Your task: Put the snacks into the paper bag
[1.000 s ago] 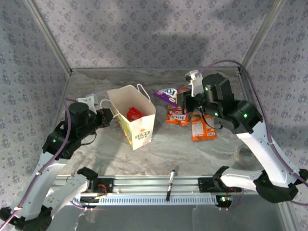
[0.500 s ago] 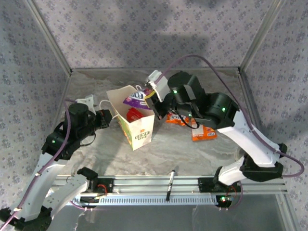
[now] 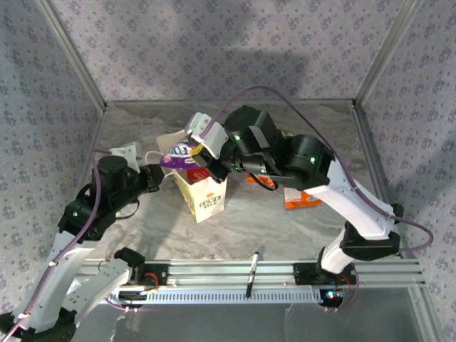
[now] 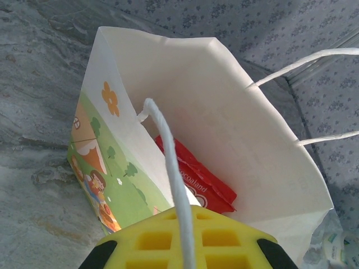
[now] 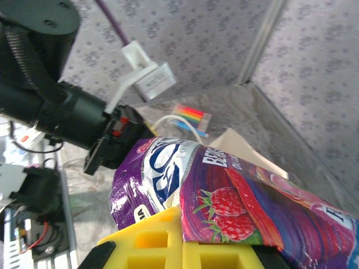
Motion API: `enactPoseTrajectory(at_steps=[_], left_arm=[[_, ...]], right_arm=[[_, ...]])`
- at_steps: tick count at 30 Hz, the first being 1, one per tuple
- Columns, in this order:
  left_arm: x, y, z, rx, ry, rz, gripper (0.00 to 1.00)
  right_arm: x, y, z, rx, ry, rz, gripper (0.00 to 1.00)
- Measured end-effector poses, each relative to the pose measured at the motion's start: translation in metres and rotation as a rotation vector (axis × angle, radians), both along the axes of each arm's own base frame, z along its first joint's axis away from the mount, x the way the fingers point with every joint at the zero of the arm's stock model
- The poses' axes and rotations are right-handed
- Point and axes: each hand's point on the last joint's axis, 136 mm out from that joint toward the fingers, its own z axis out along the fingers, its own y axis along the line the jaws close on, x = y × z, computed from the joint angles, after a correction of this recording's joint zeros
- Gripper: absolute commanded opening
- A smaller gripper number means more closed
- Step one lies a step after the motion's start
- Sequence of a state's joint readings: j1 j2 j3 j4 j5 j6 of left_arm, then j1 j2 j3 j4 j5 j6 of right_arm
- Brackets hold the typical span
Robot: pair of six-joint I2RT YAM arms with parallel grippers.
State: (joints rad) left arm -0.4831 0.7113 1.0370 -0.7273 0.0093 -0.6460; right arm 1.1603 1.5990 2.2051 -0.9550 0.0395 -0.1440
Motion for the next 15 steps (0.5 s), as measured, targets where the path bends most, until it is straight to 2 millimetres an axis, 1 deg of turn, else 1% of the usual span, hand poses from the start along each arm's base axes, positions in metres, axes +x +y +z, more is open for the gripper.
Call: enactPoseTrajectory(at_steps=[2,4,7,15], left_arm=[[-0.002,0.001,0.000,0.002,0.000,-0.001,0.06],[-0.003,0.002,0.000,0.005,-0.003,-0.002,0.06],[-0.004,0.002,0.001,0.005,-0.008,-0.004,0.06],[-0.005,0.004,-0.001,0.009,-0.001,0.000,0.06]], right_arm=[[-0.001,0.007,-0.004,-0.005,0.011,0.040,0.00],[0.001,0.015,-0.011,-0.014,0.030,0.087,0.00],[0.006,0.021,-0.021,-0.027,0.057,0.145,0.00],[0.016,0.022,-0.031,-0.031,0.098,0.276,0.00]])
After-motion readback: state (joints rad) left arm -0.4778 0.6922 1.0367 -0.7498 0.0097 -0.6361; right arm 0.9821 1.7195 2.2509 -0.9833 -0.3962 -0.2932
